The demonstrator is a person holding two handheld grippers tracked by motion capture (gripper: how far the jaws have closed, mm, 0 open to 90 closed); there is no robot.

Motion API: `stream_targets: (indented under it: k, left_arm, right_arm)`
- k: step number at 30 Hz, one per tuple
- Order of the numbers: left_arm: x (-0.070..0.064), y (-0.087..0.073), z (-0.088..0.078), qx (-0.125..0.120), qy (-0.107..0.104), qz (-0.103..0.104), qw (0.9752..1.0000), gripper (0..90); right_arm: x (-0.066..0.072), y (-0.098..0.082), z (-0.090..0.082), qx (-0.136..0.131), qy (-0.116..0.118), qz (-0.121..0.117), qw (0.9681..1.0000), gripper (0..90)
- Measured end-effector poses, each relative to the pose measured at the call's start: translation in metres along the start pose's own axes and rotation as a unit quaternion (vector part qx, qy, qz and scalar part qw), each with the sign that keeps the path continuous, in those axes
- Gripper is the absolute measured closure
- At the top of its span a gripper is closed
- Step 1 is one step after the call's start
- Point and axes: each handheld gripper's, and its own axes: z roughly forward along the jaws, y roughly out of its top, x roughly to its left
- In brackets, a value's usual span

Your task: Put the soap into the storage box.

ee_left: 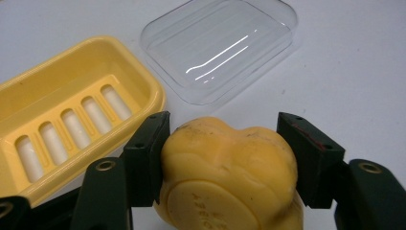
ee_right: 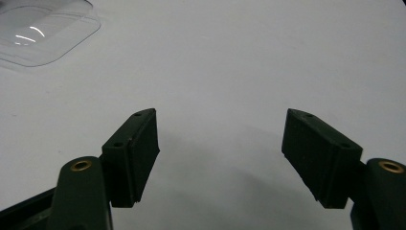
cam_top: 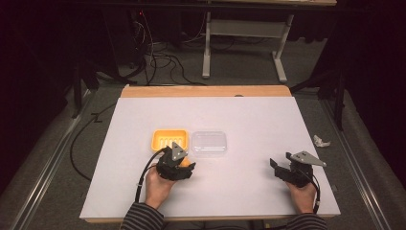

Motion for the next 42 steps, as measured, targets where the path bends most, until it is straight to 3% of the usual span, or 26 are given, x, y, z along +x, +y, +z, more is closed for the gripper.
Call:
stream_targets:
  k: [12,28,42]
  left_arm:
    - [0.011,0.005,-0.016,-0.012,0.005,-0.020,0.9997,38.4]
    - [0.031,0.021,-0.035,-0.025,0.016,-0.019,0.9994,38.3]
    - [0.048,0.034,-0.031,-0.016,0.021,-0.031,0.9992,38.4]
  right_arm:
    - [0.000,0.000,-0.001,-0.004,0.001,0.003,1.0000,29.1]
    - [0.000,0.000,-0.001,-0.004,0.000,0.004,1.0000,29.0]
    - [0.000,-0.001,-0.002,-0.009,0.001,-0.002,1.0000,28.7]
